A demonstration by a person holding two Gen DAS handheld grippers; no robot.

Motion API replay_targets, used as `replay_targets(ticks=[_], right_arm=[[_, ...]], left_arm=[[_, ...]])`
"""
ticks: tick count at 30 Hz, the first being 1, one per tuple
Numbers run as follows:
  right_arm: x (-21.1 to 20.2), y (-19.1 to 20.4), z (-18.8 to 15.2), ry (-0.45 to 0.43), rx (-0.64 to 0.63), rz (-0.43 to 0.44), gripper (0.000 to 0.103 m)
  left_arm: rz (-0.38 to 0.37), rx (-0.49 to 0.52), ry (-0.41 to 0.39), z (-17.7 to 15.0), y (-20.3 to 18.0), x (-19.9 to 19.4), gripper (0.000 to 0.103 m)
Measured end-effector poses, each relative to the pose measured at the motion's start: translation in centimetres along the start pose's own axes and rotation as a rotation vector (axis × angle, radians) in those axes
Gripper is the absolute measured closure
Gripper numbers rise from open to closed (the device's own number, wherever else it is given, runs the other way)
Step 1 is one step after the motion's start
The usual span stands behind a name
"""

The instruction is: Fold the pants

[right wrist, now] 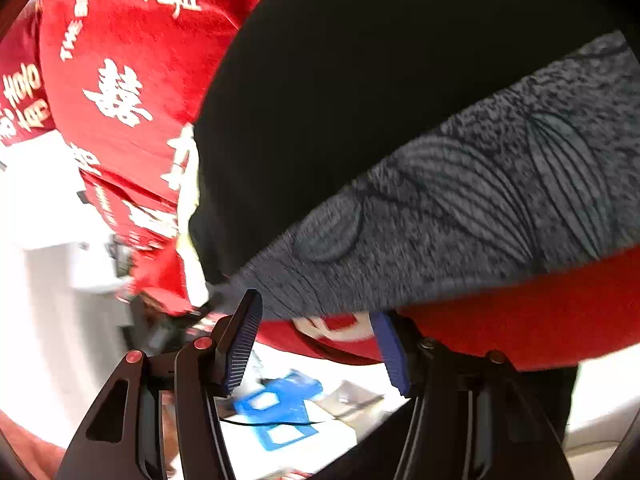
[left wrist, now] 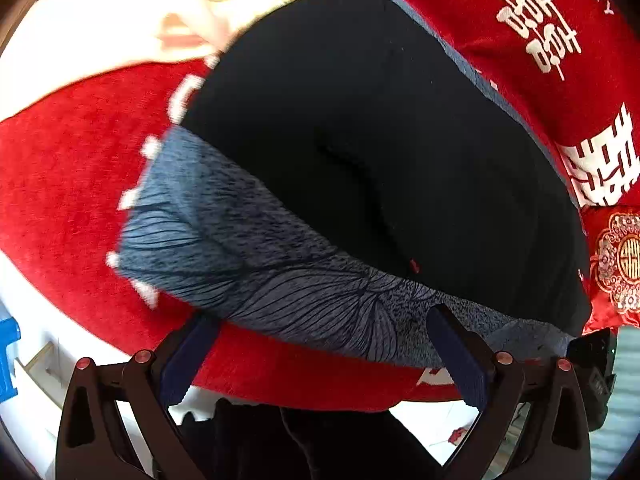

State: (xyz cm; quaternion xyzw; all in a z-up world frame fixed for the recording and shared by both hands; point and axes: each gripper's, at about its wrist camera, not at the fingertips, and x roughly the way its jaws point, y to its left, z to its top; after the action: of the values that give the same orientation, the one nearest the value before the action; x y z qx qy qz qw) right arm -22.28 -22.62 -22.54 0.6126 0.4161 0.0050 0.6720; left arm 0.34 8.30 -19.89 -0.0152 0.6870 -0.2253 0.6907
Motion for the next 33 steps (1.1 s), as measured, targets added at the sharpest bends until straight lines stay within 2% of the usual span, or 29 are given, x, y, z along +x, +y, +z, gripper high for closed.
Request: replay_targets(ticks=[2, 6, 11, 12, 13, 14, 15, 16, 17, 18, 20, 24, 28, 33], right_arm=[[-0.2, 0.2, 0.3, -0.017, -0.019, 0.036, 0.042], [-0.4, -0.4, 0.6, -0.051, -0.023, 0.078, 0.042], [0.0, -2.0, 0.9, -0.079, 0.057, 0.192, 0.042], [0.2, -2.2, 0.8, -0.078, 0.094, 0.216, 0.042], [0.4, -2.4, 0.8, -0.076, 0.116, 0.224, 0.045], [0.6, -2.7, 0.8, -0.073, 0.154, 0.236, 0.047], [0.7, -3.0, 0.8, -0.072, 0.178, 0.234, 0.059], [0.9, -3.0, 0.4, -0.073, 0.203, 0.221, 0.074], [1.0, -3.3, 0.2, -0.072, 0.227, 0.204, 0.080], [0.9, -3.6, 0.2, -0.077, 0.253, 0.199, 0.092], [0.4, -3.0, 0.1, -0.088, 0.255, 0.193, 0.094], [-1.4, 0.2, 0.5, -0.099, 0.157, 0.162, 0.094], [-3.5, 3.0, 1.7, -0.086, 0.088, 0.143, 0.094], [-4.7, 7.8, 5.7, -0.056, 0.010, 0.127, 0.094]], left_arm=[[0.017, 0.008, -0.016, 0.0, -0.6, 0.1, 0.000], [-0.027, -0.019, -0.027, -0.4, -1.0, -0.2, 0.000], [-0.047, -0.082, -0.049, -0.1, -0.9, -0.5, 0.002], [-0.038, -0.098, -0.057, -0.1, -1.0, -0.6, 0.010], [-0.030, -0.109, -0.062, 0.1, -0.8, -0.9, 0.012], [-0.030, -0.118, -0.066, 0.1, -0.7, -1.0, 0.020], [-0.020, -0.127, -0.069, 0.2, -0.6, -1.2, 0.030], [-0.018, -0.131, -0.067, 0.2, -0.5, -1.3, 0.035], [-0.023, -0.136, -0.068, 0.2, -0.3, -1.5, 0.050], [-0.034, -0.135, -0.063, 0.5, 0.3, -1.5, 0.067], [-0.105, -0.133, -0.040, 1.1, 0.9, -1.7, 0.076], [-0.093, -0.061, -0.064, 1.9, -1.0, -3.6, 0.076], [-0.102, -0.042, -0.095, 3.1, -2.3, -6.4, 0.077], [-0.082, 0.004, -0.170, 8.0, -6.5, -8.8, 0.076]])
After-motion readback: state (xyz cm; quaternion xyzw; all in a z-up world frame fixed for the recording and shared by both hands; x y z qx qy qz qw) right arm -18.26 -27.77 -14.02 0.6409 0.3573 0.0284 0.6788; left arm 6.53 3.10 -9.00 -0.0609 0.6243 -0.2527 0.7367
